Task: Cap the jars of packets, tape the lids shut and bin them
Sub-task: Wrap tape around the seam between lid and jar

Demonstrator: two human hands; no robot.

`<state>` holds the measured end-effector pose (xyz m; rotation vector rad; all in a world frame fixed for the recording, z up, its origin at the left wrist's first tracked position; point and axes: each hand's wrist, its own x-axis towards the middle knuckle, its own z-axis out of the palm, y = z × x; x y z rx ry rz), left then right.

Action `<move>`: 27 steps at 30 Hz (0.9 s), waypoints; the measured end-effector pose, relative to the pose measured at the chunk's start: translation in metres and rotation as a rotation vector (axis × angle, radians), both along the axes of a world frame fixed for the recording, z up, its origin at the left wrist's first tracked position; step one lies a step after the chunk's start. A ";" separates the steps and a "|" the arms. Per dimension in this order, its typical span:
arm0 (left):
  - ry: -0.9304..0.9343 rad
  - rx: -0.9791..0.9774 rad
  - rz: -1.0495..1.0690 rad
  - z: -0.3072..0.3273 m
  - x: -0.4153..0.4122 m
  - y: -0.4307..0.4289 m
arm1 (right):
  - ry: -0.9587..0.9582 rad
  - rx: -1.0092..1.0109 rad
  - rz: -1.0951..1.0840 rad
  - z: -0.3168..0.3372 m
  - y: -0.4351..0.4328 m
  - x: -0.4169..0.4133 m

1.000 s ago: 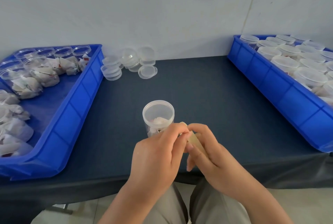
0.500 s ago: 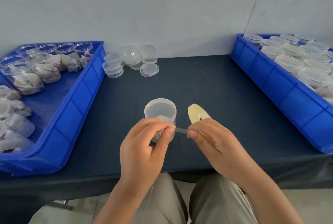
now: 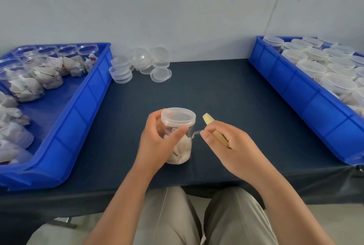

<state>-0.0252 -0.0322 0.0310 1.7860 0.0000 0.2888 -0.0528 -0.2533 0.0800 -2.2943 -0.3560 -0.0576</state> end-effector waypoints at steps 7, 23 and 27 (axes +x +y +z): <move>0.038 0.017 -0.136 0.011 -0.003 -0.008 | 0.104 0.003 -0.018 -0.008 0.005 0.012; -0.112 0.109 -0.052 0.008 -0.002 -0.016 | 0.109 0.003 -0.005 -0.011 0.011 0.020; -0.109 0.129 -0.048 0.007 -0.001 -0.015 | 0.085 -0.021 -0.023 -0.011 0.013 0.021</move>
